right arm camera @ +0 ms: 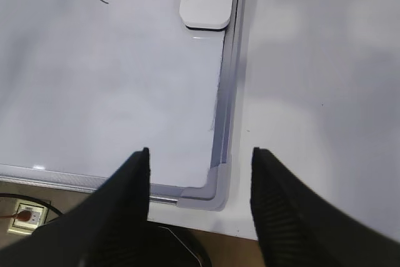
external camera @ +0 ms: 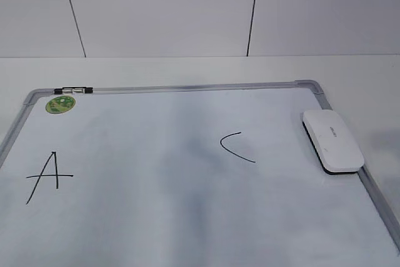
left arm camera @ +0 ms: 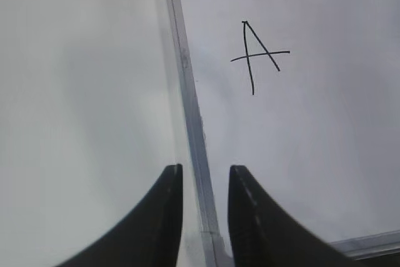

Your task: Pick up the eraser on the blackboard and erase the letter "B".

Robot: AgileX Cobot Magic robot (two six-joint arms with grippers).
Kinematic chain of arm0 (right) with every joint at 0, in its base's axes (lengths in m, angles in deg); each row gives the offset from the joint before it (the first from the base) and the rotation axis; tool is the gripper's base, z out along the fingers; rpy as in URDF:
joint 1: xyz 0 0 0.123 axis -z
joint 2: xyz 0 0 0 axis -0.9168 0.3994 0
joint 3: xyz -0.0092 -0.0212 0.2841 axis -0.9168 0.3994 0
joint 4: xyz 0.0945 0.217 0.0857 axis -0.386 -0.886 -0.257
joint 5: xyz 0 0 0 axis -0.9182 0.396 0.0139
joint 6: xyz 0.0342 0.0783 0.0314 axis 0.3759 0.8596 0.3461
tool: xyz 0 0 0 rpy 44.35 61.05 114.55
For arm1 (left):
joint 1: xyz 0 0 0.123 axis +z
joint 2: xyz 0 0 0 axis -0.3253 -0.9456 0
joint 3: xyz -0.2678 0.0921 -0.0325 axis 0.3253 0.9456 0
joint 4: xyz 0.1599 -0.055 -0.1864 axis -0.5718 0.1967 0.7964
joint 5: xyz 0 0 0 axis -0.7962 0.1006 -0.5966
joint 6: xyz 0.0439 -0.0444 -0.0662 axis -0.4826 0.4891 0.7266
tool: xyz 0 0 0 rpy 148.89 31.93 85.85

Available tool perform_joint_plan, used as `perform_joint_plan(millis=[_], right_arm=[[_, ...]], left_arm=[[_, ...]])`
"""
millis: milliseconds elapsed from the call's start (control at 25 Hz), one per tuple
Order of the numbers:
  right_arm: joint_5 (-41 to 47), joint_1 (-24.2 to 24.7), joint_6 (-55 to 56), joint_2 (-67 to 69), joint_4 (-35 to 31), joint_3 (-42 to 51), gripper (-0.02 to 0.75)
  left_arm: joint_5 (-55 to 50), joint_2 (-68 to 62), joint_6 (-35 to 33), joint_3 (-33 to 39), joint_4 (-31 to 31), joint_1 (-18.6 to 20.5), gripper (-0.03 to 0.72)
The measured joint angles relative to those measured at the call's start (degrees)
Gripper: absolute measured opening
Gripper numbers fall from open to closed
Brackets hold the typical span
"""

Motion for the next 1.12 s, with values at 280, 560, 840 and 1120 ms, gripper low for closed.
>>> perform_joint_plan(millis=[280,560,840,1120], right_arm=[[-1.04,0.00,-3.73,-6.86,0.09,6.22,0.389],[-2.72,0.00,-5.94,-14.46,0.13,10.19,0.389],[-5.76,0.00,-6.07,-22.81,0.22,14.21,0.389],[-6.41,0.00,-6.11,-25.53,1.24,15.80,0.389]], left_arm=[[2.63,9.97,-0.76,5.33,0.80,-0.11,0.199],[1.89,17.62,-1.52,7.59,4.31,-0.11,0.199],[1.43,27.40,-1.99,7.95,4.15,-0.11,0.199],[1.53,29.97,-2.08,12.04,2.88,-0.11,0.199]])
